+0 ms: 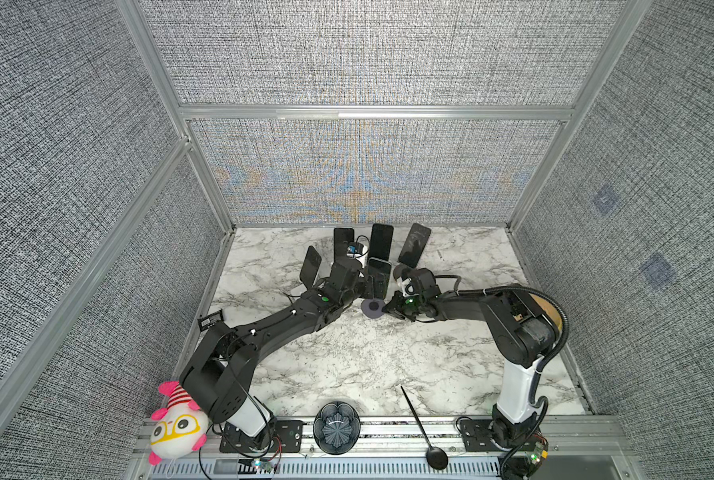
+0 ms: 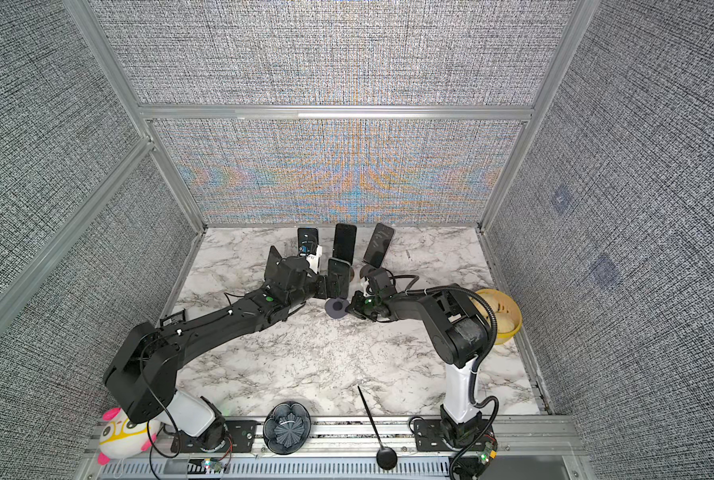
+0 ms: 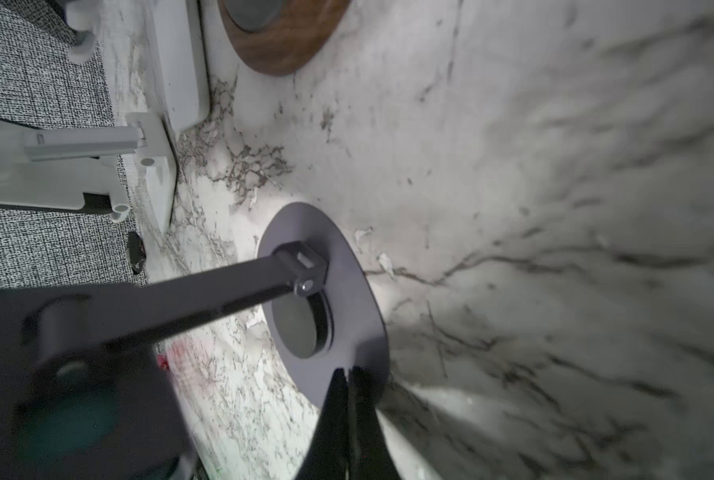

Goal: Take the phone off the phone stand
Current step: 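Grip the mint-green phone with left gripper while right gripper reaches grey stand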

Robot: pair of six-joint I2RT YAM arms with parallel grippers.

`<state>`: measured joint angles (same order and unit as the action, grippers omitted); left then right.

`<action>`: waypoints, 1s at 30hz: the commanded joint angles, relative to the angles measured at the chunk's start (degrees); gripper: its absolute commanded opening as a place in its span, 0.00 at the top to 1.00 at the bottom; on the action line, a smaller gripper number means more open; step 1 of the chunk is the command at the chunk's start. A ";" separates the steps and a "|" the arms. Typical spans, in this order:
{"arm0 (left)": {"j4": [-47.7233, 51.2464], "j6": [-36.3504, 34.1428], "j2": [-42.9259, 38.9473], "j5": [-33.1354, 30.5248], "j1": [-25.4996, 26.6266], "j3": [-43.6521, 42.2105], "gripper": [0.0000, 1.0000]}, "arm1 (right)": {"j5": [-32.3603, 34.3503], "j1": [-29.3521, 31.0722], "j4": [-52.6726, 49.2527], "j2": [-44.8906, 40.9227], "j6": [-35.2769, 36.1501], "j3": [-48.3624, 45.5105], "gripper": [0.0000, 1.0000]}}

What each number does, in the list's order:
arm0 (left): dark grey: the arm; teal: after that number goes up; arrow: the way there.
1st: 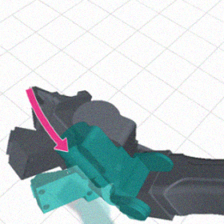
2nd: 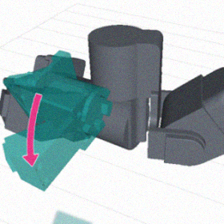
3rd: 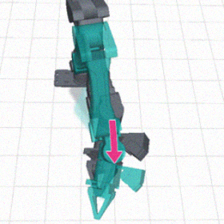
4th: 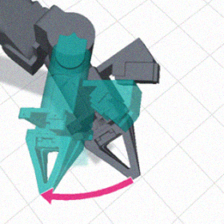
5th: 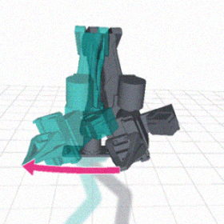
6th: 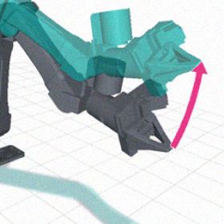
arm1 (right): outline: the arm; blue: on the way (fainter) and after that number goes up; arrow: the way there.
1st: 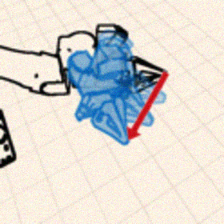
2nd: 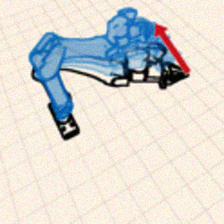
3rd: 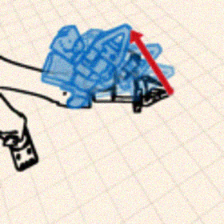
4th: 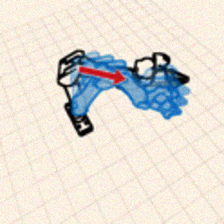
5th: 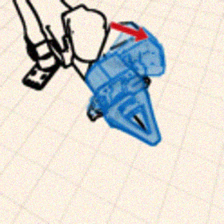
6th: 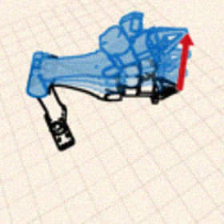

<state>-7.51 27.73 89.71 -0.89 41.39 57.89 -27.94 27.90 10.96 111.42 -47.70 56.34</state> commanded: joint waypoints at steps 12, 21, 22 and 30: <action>0.88 -0.73 4.07 0.11 1.57 3.18 0.01 | 2.03 0.66 1.69 2.58 -1.34 -0.14 1.00; 0.76 -0.50 5.33 -2.23 1.77 3.68 0.01 | 1.75 0.69 2.02 2.67 -1.34 -0.17 1.00; 0.51 -0.57 5.31 -2.58 1.77 3.60 0.01 | 1.68 0.66 2.04 2.73 -1.39 -0.17 1.00; 1.79 -3.71 6.76 -4.83 1.76 4.81 0.01 | 1.31 0.66 2.88 3.25 -1.93 -0.46 1.00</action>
<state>-6.13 25.85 95.79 -4.54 43.13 62.15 -28.49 28.45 17.54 114.02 -49.67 56.23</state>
